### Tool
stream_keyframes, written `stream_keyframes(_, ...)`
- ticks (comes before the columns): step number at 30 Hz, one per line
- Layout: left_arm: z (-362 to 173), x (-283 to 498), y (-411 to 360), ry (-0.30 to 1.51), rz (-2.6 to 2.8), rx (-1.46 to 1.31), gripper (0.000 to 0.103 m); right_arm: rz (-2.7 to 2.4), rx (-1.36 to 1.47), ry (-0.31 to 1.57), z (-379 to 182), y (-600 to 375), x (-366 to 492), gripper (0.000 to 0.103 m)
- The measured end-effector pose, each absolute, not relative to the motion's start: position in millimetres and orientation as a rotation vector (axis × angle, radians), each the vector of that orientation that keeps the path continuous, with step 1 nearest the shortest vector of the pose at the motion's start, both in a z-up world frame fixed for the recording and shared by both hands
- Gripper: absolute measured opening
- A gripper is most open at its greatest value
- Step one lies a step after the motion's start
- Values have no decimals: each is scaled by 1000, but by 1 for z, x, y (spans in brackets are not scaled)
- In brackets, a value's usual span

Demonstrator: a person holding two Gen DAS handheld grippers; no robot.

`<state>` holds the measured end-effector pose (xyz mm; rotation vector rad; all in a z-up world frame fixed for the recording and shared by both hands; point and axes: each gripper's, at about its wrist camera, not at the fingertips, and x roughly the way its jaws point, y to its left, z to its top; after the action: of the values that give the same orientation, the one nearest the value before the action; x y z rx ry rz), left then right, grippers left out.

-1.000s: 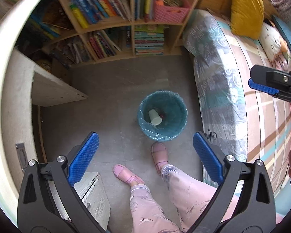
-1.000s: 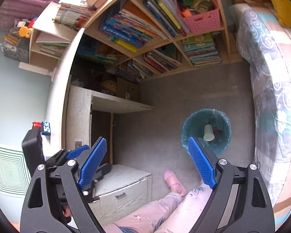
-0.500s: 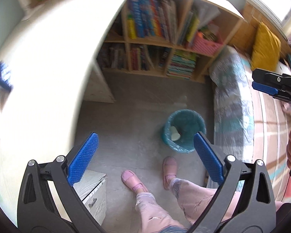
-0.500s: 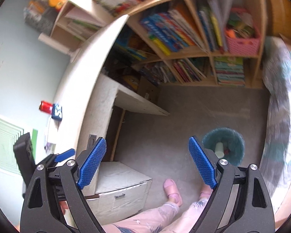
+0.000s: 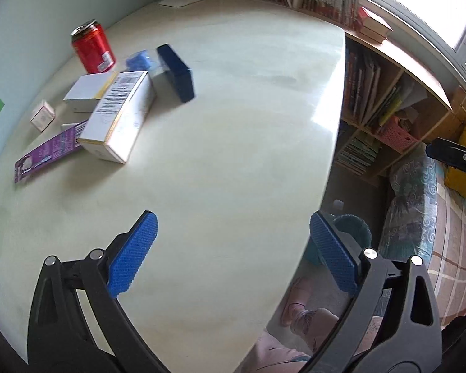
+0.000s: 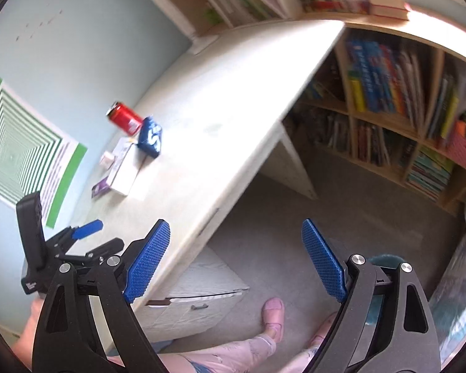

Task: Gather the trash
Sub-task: 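Return both open tools to the table objects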

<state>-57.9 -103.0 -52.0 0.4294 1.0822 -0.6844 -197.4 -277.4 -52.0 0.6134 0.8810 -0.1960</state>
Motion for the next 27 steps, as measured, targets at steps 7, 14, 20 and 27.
stream_keyframes(7, -51, -24, -71, 1072, -610, 378, 96, -78, 495, 920, -39, -233, -139, 88)
stream_keyframes(14, -48, 2, -47, 1055, -598, 364, 96, -13, 433, 954, -32, -202, -87, 89)
stream_keyframes(20, -52, 28, -38, 1072, -604, 354, 96, 8, 401, 972, -30, -187, -48, 89)
stream_keyframes(27, -67, 58, -40, 1103, -601, 352, 96, 34, 395, 1013, -43, -181, -4, 89)
